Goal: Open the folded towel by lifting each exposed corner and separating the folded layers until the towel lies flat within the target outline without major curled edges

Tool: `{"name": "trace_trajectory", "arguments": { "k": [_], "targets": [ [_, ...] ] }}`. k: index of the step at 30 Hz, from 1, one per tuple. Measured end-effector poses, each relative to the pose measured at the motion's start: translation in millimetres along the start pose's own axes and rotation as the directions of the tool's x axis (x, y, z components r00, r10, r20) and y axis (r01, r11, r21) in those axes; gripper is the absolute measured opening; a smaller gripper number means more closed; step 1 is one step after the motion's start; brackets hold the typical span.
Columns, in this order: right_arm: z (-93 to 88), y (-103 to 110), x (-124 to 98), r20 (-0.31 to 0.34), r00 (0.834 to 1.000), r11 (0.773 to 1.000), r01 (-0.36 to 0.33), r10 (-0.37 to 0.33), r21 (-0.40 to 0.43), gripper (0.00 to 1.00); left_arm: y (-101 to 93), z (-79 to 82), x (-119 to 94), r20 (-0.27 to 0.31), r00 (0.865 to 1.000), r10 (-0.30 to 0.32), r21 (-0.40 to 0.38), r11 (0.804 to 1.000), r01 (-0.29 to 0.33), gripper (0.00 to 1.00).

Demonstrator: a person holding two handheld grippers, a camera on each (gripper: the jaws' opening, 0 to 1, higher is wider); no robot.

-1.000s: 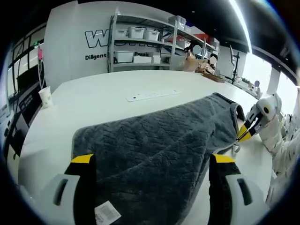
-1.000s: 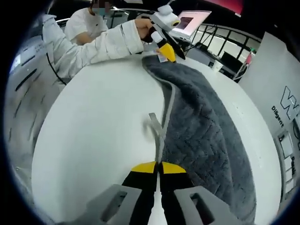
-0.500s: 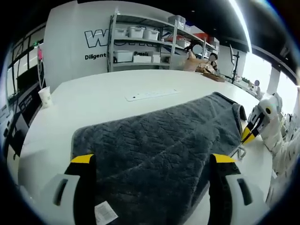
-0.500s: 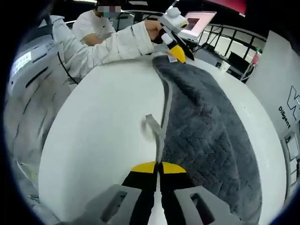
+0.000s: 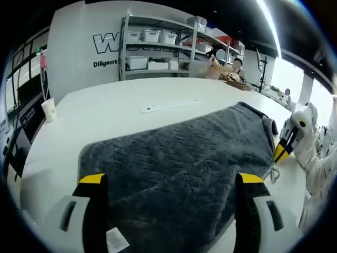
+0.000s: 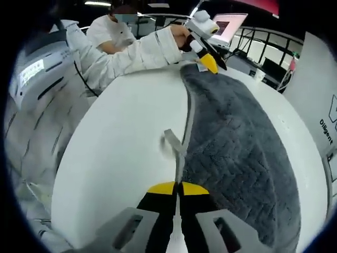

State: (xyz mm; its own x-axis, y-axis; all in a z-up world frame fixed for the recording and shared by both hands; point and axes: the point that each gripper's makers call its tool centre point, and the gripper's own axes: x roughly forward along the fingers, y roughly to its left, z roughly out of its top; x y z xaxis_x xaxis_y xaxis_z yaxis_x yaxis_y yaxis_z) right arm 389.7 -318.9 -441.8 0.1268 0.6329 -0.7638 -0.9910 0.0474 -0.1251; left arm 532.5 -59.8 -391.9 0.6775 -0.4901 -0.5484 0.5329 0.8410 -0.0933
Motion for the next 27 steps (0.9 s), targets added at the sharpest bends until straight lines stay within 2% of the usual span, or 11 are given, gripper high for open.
{"name": "trace_trajectory", "arguments": {
  "k": [8, 27],
  "targets": [
    [3.8, 13.8, 1.3, 0.007, 0.999, 0.999, -0.052, 0.052, 0.017, 0.00, -1.3, -0.8, 0.1, -0.004, 1.000, -0.002, 0.002, 1.000, 0.002, 0.99],
    [1.5, 37.9, -4.1, -0.001, 0.994, 0.994, -0.111, 0.111, -0.014, 0.00, -2.5, -4.0, -2.3, -0.012, 1.000, 0.006, 0.011, 1.000, -0.006, 0.99]
  ]
}}
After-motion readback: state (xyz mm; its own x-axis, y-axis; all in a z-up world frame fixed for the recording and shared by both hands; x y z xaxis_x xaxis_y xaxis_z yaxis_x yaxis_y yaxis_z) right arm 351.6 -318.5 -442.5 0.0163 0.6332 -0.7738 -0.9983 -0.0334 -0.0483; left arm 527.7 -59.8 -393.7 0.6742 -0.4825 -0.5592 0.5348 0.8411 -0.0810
